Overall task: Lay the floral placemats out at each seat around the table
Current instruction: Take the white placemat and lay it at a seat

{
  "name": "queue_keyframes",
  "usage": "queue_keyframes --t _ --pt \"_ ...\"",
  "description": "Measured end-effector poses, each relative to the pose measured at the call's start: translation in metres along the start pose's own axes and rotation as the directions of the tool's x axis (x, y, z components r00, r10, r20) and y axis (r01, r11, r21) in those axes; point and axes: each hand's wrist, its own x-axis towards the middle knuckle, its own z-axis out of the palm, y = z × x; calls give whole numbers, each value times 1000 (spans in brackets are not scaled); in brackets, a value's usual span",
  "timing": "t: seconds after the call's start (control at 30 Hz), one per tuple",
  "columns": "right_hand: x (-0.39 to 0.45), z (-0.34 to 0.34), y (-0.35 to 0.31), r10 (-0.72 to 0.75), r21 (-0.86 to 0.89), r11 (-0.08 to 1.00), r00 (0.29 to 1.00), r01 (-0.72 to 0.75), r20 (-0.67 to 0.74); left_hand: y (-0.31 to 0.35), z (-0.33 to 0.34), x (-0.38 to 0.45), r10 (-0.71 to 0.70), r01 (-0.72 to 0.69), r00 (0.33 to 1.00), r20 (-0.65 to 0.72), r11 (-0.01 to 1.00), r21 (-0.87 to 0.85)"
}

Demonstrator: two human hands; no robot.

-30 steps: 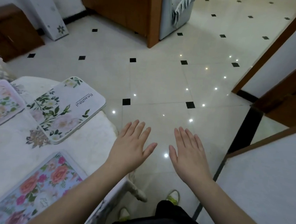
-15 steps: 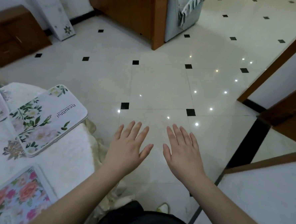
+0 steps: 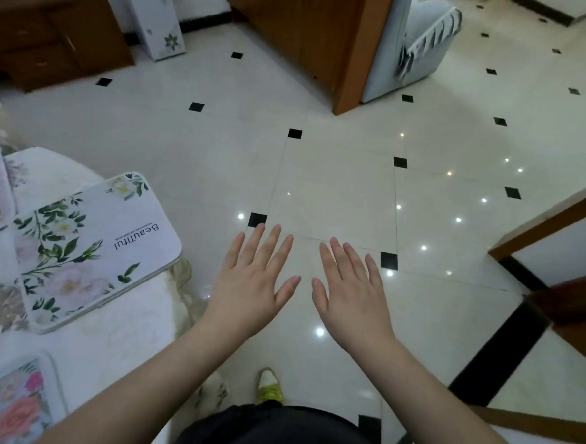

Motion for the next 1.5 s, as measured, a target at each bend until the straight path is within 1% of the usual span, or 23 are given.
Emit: queue_keyframes --t 0.17,0.27,0.47,0.63,0.8,1.0,1.23,1.5 --pt "49 -14 -13 -35 -48 998 997 32 -65 -27 -8 33 -38 37 999 -36 999 -21" --pt "75 -17 -20 -62 -63 996 995 57 -73 -46 -11 47 -77 75 996 -38 996 -37" --pt "126 -16 -31 -151 -75 986 987 146 -62 -82 -9 67 -181 173 982 -53 977 -129" --pt "173 -10 -37 -219 -73 974 975 216 -29 -102 -8 90 -305 300 952 -31 947 -112" --pt "235 -7 -31 -333 -45 942 943 333 -5 -117 -4 132 -414 412 910 -14 909 -66" --pt "313 -14 -24 -437 17 899 899 437 10 -129 -5 183 -569 569 822 10 822 -7" --pt "379 -12 -41 -610 57 792 789 608 68 -142 -10 206 -696 697 716 -49 717 9" --pt "420 -10 -87 -766 44 639 629 768 133 -160 1 196 -827 827 563 15 563 7"
